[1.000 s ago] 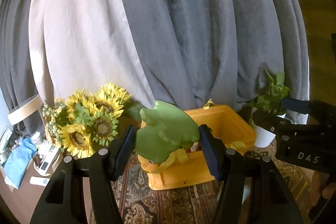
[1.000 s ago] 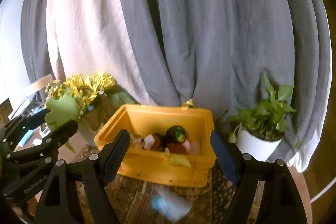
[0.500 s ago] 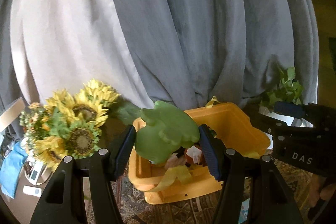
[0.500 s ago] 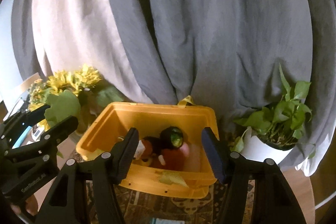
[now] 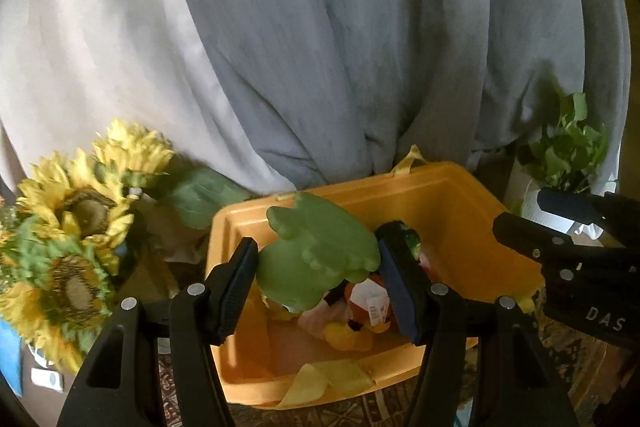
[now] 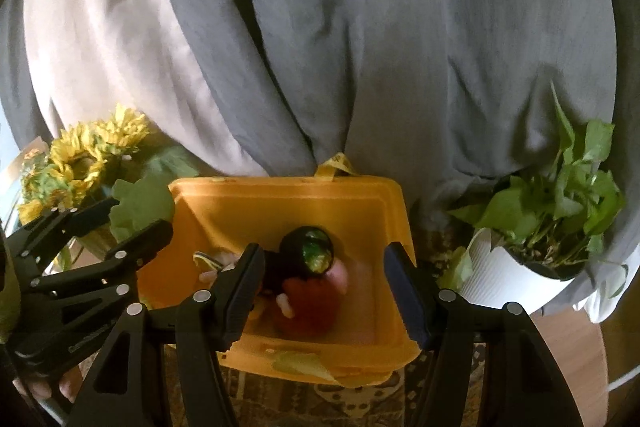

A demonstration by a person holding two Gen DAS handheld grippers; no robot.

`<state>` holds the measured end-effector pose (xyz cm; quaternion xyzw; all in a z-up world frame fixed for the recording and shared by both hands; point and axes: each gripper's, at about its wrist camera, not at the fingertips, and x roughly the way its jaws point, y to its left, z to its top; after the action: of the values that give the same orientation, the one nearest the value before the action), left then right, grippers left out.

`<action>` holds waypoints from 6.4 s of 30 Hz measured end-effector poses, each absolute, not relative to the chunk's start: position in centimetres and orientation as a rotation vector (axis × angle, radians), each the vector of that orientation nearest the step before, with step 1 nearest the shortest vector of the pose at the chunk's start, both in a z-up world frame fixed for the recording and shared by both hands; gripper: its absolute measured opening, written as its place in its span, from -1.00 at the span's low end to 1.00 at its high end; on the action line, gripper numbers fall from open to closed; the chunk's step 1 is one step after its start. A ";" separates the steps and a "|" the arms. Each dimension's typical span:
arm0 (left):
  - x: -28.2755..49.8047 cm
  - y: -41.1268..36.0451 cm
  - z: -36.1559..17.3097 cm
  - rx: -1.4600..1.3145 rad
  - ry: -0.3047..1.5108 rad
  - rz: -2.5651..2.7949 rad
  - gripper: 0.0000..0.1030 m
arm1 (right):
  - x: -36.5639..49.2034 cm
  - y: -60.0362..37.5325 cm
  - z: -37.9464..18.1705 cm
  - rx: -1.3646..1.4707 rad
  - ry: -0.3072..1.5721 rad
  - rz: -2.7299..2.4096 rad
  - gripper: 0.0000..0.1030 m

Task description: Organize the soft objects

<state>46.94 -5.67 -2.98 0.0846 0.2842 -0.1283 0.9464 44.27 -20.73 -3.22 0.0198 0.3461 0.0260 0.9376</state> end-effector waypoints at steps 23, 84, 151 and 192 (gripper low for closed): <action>42.0 -4.0 -1.6 0.187 0.608 -0.143 0.81 | 41.8 -21.0 -4.3 0.063 0.760 0.040 0.39; 35.7 -1.9 -14.1 0.218 1.008 -0.042 0.97 | 36.8 -19.0 -20.2 0.052 1.270 0.107 0.67; 37.8 -1.8 -1.4 0.142 0.623 0.003 1.00 | 39.6 -18.8 -3.9 -0.007 0.737 0.095 0.45; 36.0 -0.5 0.1 0.079 0.587 0.067 1.00 | 38.4 -18.2 -2.3 -0.019 0.703 0.049 0.54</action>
<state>35.99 -0.47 0.12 0.0390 0.2894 0.0330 0.9558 38.40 -18.20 -2.27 -0.0093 0.3440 0.0241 0.9386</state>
